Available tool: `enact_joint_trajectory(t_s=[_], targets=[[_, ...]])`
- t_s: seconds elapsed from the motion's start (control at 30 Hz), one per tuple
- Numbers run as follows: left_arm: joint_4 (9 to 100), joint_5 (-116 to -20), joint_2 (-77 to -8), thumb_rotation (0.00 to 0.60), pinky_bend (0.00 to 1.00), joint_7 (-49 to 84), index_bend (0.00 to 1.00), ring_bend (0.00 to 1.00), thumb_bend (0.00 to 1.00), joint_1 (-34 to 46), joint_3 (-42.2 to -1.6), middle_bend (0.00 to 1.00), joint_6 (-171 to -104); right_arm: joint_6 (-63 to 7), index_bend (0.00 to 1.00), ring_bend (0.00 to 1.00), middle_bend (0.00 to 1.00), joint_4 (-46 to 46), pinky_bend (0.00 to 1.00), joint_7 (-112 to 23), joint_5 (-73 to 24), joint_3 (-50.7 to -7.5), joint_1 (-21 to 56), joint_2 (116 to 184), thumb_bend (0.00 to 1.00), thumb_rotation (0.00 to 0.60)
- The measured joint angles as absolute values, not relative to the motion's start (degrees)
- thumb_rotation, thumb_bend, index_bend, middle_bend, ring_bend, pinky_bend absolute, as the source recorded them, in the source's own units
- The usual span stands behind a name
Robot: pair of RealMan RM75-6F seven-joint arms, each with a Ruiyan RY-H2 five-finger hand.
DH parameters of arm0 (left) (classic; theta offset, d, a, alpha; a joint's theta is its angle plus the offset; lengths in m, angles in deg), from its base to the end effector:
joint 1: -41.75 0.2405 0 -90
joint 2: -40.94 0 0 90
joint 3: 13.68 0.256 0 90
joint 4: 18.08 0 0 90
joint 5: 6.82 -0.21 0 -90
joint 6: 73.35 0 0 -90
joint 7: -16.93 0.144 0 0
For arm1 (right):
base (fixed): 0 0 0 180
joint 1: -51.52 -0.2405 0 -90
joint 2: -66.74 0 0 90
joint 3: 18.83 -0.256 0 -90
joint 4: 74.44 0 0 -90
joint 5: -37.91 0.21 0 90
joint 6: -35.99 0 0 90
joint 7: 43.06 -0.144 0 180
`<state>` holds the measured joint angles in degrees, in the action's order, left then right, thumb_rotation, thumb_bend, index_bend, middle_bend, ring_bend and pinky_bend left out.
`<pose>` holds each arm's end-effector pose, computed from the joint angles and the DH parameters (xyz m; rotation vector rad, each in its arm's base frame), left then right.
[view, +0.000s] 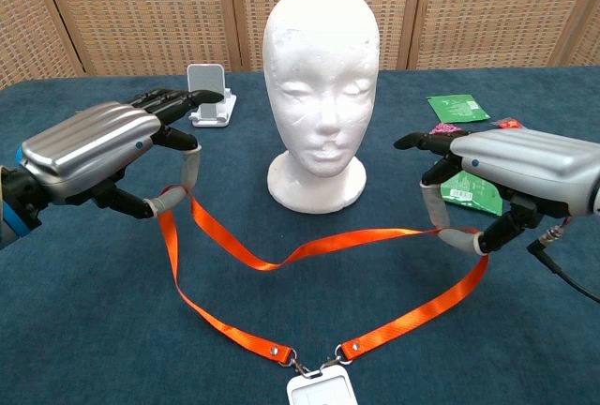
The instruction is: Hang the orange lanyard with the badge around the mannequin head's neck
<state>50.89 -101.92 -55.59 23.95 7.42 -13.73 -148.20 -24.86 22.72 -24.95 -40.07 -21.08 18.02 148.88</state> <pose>-0.1732 0.2862 -0.0313 -1.9617 -0.5731 -1.2105 -0.1617 -0.2676 0.0007 1.9907 -0.9279 0.9821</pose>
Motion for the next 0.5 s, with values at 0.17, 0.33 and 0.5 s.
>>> enact_joint_trajectory(t_s=[0.17, 0.33, 0.5], targets=[[49.93, -106.33, -54.64, 0.600, 0.00, 22.18, 0.65, 0.00, 0.46, 6.84, -13.26, 0.00, -151.85, -25.13, 0.76, 0.00, 0.05, 23.71, 0.00, -26.41, -43.83, -20.56, 17.82, 147.22, 0.71, 0.600], [50.75, -108.75, -53.00, 0.600, 0.00, 21.74, 0.66, 0.00, 0.46, 6.06, -13.33, 0.00, -153.79, -25.74, 0.76, 0.00, 0.04, 24.42, 0.00, -26.91, -47.93, -19.85, 17.62, 145.56, 0.71, 0.600], [53.34, -109.78, -51.64, 0.600, 0.00, 20.25, 0.67, 0.00, 0.46, 5.25, -13.90, 0.00, -154.68, -26.86, 0.76, 0.00, 0.03, 25.81, 0.00, -25.99, -50.35, -19.70, 17.59, 143.26, 0.71, 0.600]])
